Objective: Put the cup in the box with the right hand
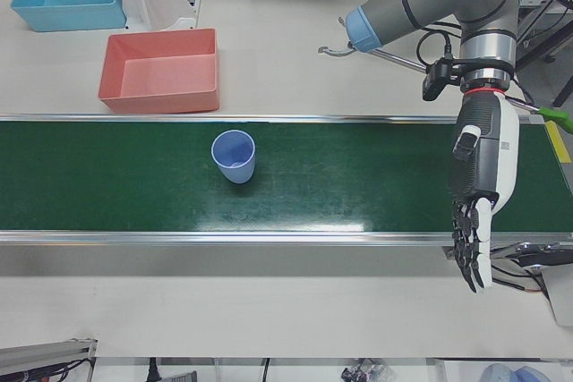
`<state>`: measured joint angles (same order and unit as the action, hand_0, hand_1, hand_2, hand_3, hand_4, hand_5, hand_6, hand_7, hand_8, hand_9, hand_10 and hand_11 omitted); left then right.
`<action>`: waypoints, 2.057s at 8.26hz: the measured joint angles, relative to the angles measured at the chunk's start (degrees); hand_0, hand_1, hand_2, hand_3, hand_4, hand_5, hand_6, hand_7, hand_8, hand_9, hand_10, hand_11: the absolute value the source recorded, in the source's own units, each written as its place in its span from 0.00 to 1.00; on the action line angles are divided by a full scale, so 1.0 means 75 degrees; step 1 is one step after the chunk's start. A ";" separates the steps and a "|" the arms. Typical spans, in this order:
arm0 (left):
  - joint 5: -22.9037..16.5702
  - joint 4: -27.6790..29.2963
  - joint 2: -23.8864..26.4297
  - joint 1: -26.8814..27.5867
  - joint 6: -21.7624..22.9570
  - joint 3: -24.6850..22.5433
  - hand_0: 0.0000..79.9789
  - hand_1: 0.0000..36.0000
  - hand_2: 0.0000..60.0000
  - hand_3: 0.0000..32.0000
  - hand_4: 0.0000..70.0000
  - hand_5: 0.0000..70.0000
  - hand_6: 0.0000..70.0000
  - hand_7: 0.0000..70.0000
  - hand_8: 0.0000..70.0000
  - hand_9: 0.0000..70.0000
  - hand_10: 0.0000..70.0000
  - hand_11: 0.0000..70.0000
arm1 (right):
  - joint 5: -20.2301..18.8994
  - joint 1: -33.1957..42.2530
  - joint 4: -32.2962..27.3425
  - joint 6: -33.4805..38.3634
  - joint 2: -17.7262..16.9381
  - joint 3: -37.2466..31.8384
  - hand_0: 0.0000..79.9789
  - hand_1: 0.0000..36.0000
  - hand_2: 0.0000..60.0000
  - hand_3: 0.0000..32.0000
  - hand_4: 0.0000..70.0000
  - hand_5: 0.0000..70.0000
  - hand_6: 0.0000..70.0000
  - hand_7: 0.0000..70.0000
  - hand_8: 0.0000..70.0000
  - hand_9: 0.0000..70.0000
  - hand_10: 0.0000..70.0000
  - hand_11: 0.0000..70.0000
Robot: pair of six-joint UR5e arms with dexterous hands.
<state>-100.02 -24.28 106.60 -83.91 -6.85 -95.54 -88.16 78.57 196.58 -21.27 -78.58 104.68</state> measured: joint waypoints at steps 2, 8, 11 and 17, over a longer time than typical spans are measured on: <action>0.0000 0.0002 0.0001 -0.0002 0.0000 0.0000 0.00 0.00 0.00 0.00 0.00 0.00 0.00 0.00 0.00 0.00 0.00 0.00 | -0.0004 0.0000 -0.0003 0.0000 -0.0006 0.0006 0.71 0.31 0.00 0.00 0.70 0.09 0.28 1.00 0.23 0.51 0.17 0.26; 0.0000 0.0003 0.0002 -0.0003 0.0000 0.0000 0.00 0.00 0.00 0.00 0.00 0.00 0.00 0.00 0.00 0.00 0.00 0.00 | -0.0023 0.0000 0.0003 0.0000 -0.0008 0.0011 0.71 0.31 0.00 0.00 0.70 0.09 0.28 1.00 0.22 0.50 0.16 0.26; 0.0000 0.0003 0.0002 0.0003 0.0000 0.0000 0.00 0.00 0.00 0.00 0.00 0.00 0.00 0.00 0.00 0.00 0.00 0.00 | -0.0031 0.0000 0.0004 0.0000 -0.0010 0.0011 0.71 0.31 0.00 0.00 0.69 0.09 0.28 1.00 0.22 0.50 0.16 0.26; 0.0000 0.0002 -0.0003 -0.0003 0.0000 0.0000 0.00 0.00 0.00 0.00 0.00 0.00 0.00 0.00 0.00 0.00 0.00 0.00 | -0.0035 0.0000 0.0004 0.0000 -0.0010 -0.0006 0.71 0.31 0.00 0.00 0.70 0.09 0.28 1.00 0.23 0.51 0.17 0.26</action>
<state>-100.02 -24.26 106.57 -83.93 -6.85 -95.54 -88.42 78.57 196.61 -21.27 -78.66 104.64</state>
